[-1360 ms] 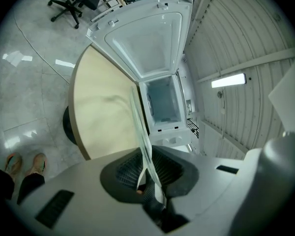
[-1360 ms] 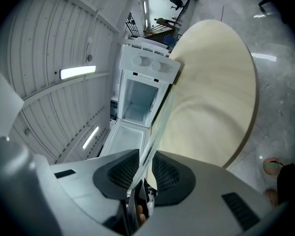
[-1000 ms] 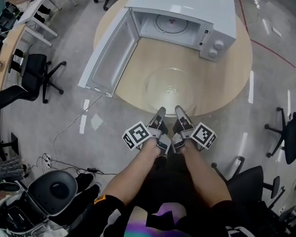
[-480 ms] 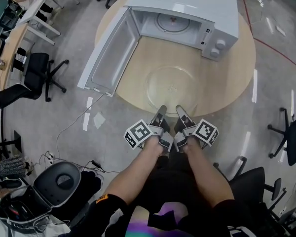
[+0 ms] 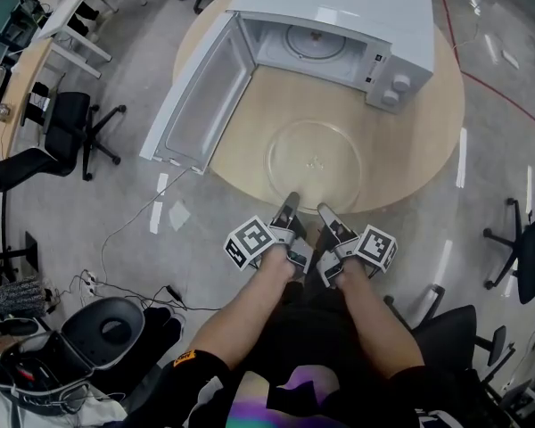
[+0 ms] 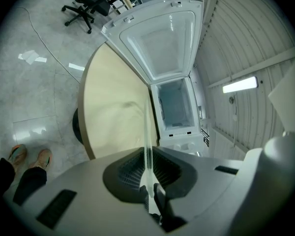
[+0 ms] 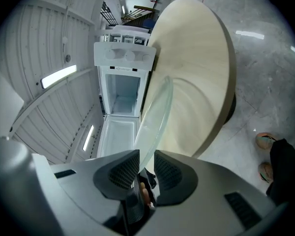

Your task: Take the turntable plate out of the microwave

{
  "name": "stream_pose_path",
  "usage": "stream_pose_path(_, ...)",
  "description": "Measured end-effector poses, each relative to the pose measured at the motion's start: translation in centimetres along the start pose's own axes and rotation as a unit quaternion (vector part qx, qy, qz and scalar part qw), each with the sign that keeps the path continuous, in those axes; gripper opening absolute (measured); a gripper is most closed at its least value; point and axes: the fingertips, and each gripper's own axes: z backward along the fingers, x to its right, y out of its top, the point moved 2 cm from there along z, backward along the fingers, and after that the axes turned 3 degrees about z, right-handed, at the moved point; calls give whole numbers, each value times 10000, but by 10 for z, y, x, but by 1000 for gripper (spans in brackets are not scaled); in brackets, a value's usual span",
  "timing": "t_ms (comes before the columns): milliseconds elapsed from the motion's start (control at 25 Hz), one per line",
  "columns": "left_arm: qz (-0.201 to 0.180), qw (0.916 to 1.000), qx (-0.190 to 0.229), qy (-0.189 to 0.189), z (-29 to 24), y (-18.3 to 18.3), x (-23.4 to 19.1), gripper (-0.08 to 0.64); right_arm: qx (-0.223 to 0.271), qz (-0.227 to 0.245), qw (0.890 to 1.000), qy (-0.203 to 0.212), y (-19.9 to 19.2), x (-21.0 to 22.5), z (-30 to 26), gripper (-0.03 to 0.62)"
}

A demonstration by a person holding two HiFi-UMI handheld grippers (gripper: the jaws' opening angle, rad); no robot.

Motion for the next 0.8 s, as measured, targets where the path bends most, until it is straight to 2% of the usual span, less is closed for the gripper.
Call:
stream_pose_path(160, -53, 10000, 63, 28, -1, 6, -2, 72, 57, -102, 9999, 74, -8, 0, 6, 80)
stream_pose_path(320, -96, 9999, 23, 21, -3, 6, -5, 72, 139, 1, 9999, 97, -3, 2, 4, 80)
stream_pose_path(480, -154, 9998, -82, 57, -6, 5, -11, 74, 255, -171, 9995, -109, -3, 8, 6, 66)
stream_pose_path(800, -467, 9978, -381, 263, -11, 8, -20, 94, 372, -149, 9992, -15, -2, 7, 1, 54)
